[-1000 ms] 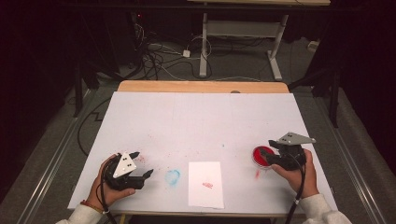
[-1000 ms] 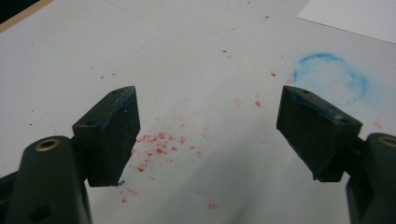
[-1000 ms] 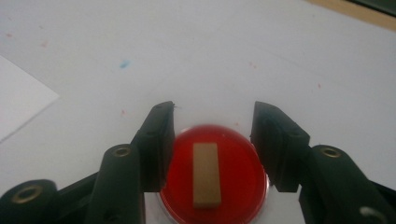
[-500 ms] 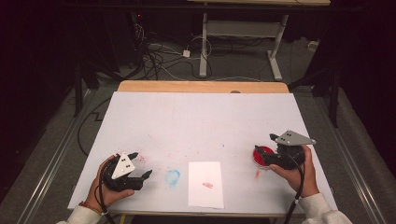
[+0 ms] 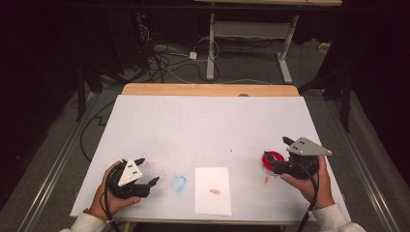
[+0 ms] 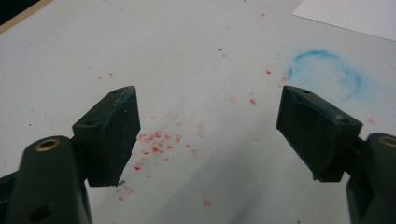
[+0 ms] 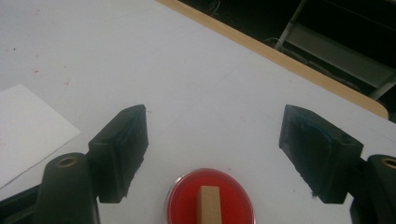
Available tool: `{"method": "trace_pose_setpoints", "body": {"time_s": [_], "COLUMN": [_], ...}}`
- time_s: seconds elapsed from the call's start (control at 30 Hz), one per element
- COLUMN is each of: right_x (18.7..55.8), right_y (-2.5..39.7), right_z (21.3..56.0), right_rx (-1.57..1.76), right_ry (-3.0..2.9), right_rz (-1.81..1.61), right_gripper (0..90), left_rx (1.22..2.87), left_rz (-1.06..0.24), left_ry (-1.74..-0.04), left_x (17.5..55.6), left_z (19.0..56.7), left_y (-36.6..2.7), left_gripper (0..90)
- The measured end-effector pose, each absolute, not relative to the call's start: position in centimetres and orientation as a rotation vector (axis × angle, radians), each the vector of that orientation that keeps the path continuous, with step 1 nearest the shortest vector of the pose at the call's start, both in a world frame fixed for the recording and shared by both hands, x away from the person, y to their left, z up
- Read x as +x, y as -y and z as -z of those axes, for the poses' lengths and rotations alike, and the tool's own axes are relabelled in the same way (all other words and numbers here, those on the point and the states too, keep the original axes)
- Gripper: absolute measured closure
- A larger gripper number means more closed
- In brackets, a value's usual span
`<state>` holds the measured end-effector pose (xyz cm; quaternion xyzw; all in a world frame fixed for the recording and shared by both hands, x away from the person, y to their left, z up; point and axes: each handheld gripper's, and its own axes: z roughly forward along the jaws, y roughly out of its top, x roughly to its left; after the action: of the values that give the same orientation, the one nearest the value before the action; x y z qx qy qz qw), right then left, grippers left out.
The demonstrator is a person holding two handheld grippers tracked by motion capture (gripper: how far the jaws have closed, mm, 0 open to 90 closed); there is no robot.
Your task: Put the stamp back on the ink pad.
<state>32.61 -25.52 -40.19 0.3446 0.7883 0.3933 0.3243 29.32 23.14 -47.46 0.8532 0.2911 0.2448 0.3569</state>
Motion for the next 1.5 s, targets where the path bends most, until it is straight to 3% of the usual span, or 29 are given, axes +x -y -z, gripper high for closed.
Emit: {"method": "trace_pose_setpoints", "body": {"time_s": [1.5], "right_x": [28.5], "right_y": [27.6], "right_z": [42.0], "right_rx": [0.818], "right_ry": [-2.016], "right_rz": [-1.006], "right_gripper": [19.6], "left_rx": [2.192], "left_rz": [-0.634], "left_ry": [-0.738], "left_x": [29.1], "left_z": [47.3], "left_y": [-23.1], "left_gripper": [20.8]}}
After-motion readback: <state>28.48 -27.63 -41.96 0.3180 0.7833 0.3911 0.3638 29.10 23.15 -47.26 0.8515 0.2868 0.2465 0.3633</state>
